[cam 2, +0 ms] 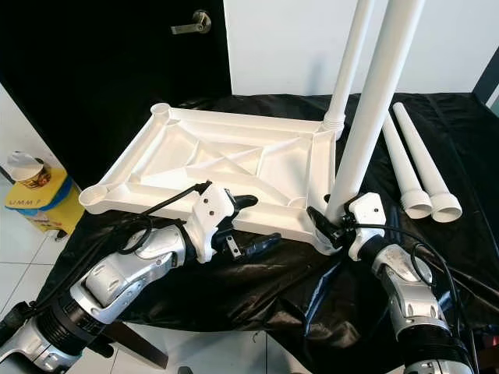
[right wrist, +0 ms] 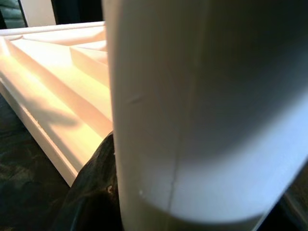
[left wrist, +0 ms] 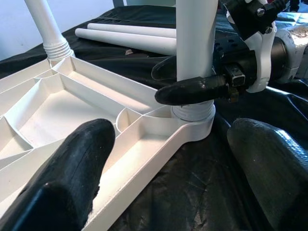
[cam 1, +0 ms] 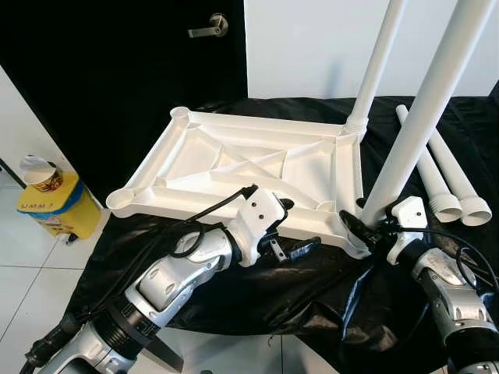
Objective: Building children table
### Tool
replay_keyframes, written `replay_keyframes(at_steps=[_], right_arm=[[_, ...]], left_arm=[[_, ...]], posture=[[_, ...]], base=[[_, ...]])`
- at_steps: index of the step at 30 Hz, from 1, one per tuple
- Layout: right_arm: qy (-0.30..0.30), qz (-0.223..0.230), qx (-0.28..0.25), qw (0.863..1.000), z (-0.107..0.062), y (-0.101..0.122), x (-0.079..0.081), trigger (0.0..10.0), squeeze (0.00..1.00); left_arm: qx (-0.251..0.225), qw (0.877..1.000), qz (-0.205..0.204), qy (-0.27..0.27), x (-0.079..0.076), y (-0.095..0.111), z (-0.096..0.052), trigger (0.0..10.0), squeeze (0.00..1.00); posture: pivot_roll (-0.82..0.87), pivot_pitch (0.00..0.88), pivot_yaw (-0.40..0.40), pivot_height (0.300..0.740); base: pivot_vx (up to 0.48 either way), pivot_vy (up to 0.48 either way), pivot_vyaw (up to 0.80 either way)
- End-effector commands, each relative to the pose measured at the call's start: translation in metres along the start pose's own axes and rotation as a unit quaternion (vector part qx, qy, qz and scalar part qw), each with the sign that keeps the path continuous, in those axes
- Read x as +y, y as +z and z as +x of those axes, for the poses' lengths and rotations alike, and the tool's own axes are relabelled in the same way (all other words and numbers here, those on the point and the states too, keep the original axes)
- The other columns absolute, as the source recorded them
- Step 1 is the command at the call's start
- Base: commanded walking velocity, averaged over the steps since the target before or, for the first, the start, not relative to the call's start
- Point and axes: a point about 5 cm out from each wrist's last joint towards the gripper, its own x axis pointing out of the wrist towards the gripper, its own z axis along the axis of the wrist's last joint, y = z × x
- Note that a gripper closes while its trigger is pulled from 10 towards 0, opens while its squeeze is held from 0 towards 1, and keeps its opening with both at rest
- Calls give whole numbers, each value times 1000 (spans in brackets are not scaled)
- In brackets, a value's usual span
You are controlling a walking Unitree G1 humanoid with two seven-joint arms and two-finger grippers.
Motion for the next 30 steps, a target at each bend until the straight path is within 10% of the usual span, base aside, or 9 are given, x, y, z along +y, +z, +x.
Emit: replay_keyframes(at_steps=[1,12,21,30], right_arm=[[-13,6,38,999,-6,-15,3,10000,0],[-117,32,57,991,-4,-23,20,10000,0],[-270,73,84,956,8,-29,50,10000,0],[-272,98,63,955,25,-17,74,10000,0]], left_arm=[[4,996,-1,-94,-9,-1,-1,10000,0],[2,995,-3,-96,-11,-1,0,10000,0],[2,996,-7,-90,-12,-1,-1,10000,0],[2,997,-7,-81,-12,-1,-2,10000,0]], posture=[[-42,5,4,740],[-52,13,4,740],[-32,16,-11,740],[-15,0,-25,740]], base=[[0,0,0],[0,0,0],[0,0,0],[0,0,0]])
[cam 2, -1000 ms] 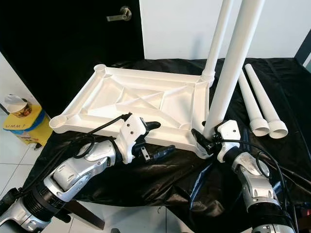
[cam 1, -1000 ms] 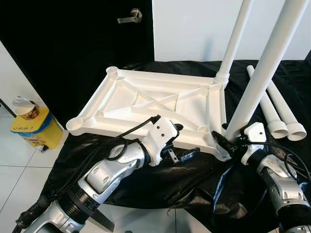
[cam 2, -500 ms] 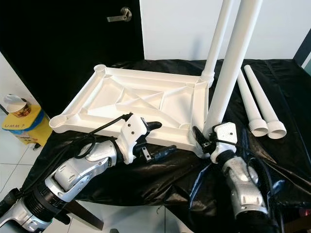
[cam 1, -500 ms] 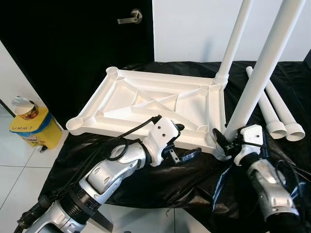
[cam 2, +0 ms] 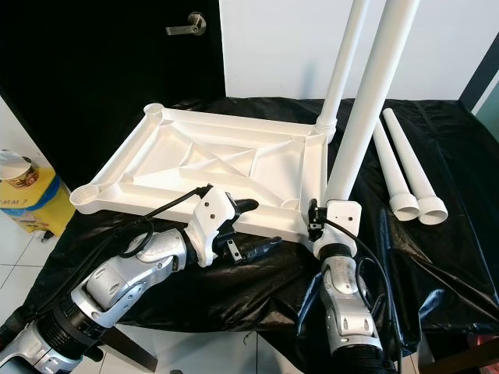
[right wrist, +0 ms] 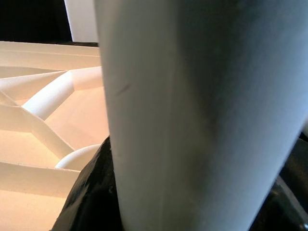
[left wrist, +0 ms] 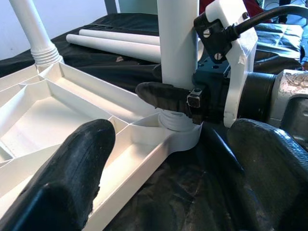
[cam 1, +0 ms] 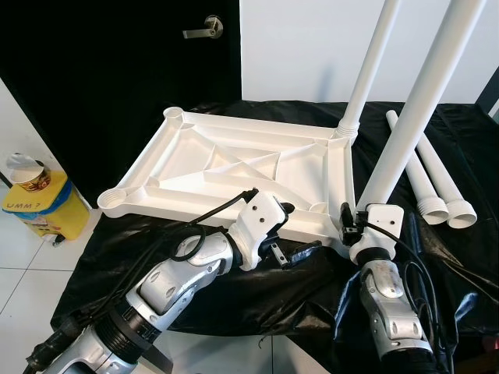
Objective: Building children table
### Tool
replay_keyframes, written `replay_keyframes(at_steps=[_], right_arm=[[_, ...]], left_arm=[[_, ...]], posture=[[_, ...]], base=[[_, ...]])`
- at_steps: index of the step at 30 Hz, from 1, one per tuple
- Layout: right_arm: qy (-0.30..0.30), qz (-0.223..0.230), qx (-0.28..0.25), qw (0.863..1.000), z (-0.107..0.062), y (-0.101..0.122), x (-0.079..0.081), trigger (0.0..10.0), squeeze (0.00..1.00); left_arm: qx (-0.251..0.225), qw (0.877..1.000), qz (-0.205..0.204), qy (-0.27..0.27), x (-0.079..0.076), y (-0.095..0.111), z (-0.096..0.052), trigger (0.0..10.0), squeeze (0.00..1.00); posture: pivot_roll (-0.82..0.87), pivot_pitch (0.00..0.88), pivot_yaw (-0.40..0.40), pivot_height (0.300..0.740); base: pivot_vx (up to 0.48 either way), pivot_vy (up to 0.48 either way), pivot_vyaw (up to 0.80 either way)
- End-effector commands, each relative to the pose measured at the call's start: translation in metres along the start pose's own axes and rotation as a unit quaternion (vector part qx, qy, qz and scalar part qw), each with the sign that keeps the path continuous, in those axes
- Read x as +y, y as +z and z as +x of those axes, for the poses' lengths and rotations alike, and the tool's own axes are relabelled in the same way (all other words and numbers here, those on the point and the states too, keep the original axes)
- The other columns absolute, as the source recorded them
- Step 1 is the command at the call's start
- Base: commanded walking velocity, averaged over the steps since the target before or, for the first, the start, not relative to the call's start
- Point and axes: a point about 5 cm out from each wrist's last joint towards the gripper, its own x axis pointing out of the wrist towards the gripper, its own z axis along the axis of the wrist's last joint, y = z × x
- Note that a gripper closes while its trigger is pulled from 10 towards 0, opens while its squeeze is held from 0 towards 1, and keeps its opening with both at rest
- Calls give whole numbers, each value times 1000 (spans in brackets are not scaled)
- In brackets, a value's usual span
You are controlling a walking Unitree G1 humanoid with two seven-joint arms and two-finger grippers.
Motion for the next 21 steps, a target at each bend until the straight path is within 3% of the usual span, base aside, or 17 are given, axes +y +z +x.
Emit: replay_keyframes(at_steps=[1,9,10,12,13,15,21], right_arm=[[27,-6,44,999,-7,-17,12,10000,0],[19,-28,22,999,-6,-13,4,10000,0],[19,-30,17,999,-7,-12,3,10000,502],[18,-32,13,999,-7,-10,2,10000,502],[19,-37,10,999,-9,-10,1,10000,957],[20,-40,9,999,-10,-10,1,10000,1000],[24,-47,3,999,-16,-10,-5,10000,1000]], left_arm=[[1,997,3,-77,-7,1,-2,10000,0],[4,997,9,-77,-5,0,-3,10000,0],[4,997,9,-77,-4,1,-3,10000,0],[4,997,9,-77,-4,1,-3,10000,0],[5,997,10,-76,-3,1,-3,10000,0],[5,997,11,-74,-3,0,-3,10000,0],[9,999,10,-53,-1,-4,2,10000,0]], posture=[[-15,0,-26,740],[-18,0,-19,740],[-20,0,-18,740],[-20,0,-18,740],[-24,0,-17,740],[-25,0,-17,740],[-38,0,-13,740]], base=[[0,0,0],[0,0,0],[0,0,0],[0,0,0],[0,0,0],[0,0,0],[0,0,0]])
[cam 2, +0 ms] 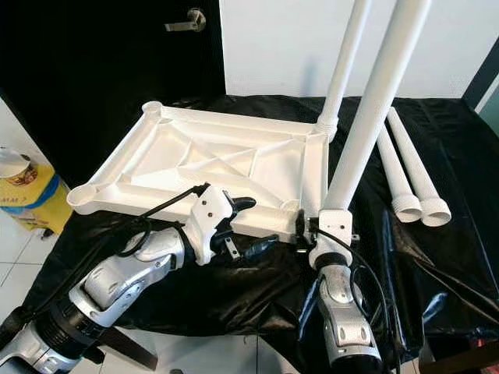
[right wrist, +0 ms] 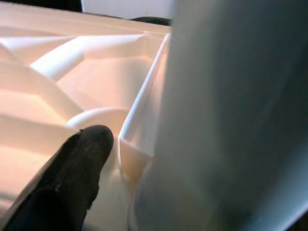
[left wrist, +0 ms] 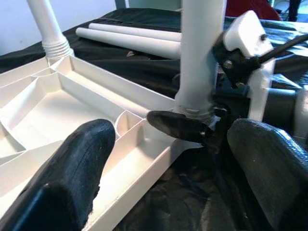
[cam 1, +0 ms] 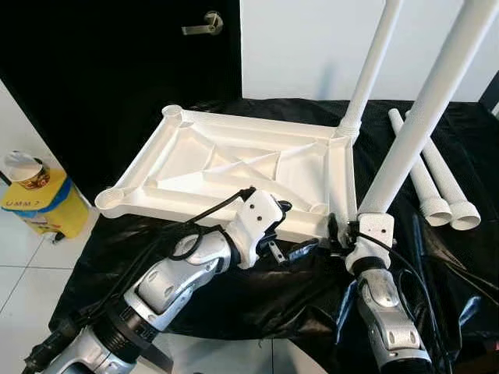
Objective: Building children table
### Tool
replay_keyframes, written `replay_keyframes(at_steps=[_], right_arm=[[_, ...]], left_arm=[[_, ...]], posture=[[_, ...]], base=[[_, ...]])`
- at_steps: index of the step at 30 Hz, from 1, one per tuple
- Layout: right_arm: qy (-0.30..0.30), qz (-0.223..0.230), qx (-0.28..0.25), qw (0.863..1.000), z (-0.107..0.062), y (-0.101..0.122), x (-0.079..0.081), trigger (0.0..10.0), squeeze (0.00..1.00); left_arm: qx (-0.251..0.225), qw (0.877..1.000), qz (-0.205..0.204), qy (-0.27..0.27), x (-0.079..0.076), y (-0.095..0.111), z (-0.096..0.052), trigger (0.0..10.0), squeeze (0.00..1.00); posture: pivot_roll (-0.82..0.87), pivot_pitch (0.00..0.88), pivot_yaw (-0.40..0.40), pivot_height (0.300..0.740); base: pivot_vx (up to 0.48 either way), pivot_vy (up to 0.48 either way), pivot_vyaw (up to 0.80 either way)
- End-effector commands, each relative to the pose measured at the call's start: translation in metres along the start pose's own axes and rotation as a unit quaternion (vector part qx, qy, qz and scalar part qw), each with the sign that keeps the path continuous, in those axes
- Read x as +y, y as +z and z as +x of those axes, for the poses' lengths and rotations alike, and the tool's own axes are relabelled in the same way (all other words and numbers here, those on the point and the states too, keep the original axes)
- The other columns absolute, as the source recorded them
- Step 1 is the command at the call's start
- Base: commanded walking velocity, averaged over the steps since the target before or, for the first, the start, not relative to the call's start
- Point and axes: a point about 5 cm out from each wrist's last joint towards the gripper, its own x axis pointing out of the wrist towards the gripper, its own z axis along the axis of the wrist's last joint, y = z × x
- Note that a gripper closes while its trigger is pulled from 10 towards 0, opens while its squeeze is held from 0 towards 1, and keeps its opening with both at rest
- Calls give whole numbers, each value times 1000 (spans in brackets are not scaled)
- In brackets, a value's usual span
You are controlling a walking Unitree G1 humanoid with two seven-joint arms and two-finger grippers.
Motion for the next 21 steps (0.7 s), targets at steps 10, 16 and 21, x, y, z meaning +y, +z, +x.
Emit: replay_keyframes(at_steps=[10,16,21], right_arm=[[52,-25,-13,998,-17,-3,-6,10000,0],[58,-30,-14,998,-21,-4,-12,10000,0],[67,-32,-18,997,-25,-4,-13,10000,0]], left_arm=[[80,996,28,12,17,-26,2,10000,0],[124,989,29,70,33,-40,1,10000,0],[147,982,47,108,47,-48,1,10000,0]], posture=[[-48,0,-8,740],[-54,4,-1,740],[-68,13,10,740]], base=[[0,0,0],[0,0,0],[0,0,0]])
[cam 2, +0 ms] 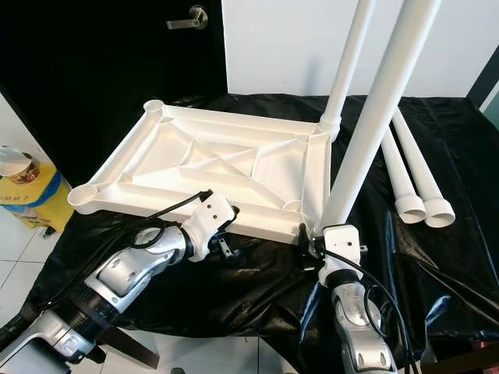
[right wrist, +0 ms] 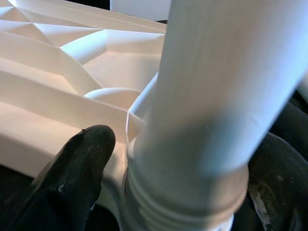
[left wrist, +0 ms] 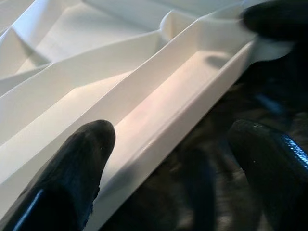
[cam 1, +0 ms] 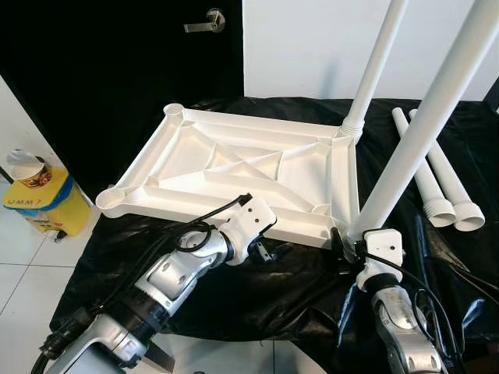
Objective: Building children table
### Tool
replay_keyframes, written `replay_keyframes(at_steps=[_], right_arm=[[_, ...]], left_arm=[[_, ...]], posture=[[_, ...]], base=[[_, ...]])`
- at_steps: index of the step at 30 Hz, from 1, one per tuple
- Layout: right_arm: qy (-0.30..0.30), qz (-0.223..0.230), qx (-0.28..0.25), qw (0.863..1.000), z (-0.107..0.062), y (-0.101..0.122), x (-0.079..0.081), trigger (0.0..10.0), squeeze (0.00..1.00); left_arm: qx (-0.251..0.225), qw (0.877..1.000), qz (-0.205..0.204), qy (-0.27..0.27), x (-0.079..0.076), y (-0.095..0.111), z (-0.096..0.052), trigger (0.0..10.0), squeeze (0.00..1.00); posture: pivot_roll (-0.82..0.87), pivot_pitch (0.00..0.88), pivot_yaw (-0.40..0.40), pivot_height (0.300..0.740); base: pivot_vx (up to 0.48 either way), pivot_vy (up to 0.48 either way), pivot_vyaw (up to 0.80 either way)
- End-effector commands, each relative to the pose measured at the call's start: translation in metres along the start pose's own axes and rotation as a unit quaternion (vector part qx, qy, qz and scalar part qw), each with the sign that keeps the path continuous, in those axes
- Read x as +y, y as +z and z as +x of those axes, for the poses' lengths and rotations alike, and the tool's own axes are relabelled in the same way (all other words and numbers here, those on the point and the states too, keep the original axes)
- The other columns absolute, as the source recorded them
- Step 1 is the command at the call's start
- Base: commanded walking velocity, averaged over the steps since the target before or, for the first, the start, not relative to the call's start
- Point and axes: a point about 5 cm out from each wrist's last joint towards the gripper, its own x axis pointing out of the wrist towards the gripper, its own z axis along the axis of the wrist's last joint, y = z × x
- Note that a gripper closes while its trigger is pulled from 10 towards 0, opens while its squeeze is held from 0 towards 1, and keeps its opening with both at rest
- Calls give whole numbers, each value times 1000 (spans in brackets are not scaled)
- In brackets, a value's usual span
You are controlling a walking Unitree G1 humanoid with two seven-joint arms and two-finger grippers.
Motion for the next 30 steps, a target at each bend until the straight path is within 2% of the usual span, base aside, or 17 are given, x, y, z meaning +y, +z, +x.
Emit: replay_keyframes(at_steps=[1,7,13,19,24,30], right_arm=[[5,2,-4,1000,-2,0,0,10000,0],[6,-1,-3,1000,-8,-1,-3,10000,0],[13,0,-7,1000,-18,-2,-2,10000,0],[15,-4,-7,1000,-27,-3,-4,10000,0],[4,-6,-2,1000,-33,-5,-7,10000,0],[2,-7,0,1000,-35,-6,-8,10000,0]], left_arm=[[3,998,10,61,11,0,0,10000,0],[8,997,24,75,27,1,5,10000,0],[14,997,32,64,37,1,7,10000,0],[16,998,26,48,40,-1,7,10000,0],[25,999,19,-7,38,-6,5,10000,0],[9,999,21,-35,39,-4,2,10000,0]], posture=[[-69,14,11,740],[-90,30,32,740],[-107,41,50,740],[-112,46,58,740],[-120,52,76,740],[-122,55,82,740]], base=[[0,0,0],[0,0,0],[0,0,0],[0,0,0],[0,0,0],[0,0,0]])
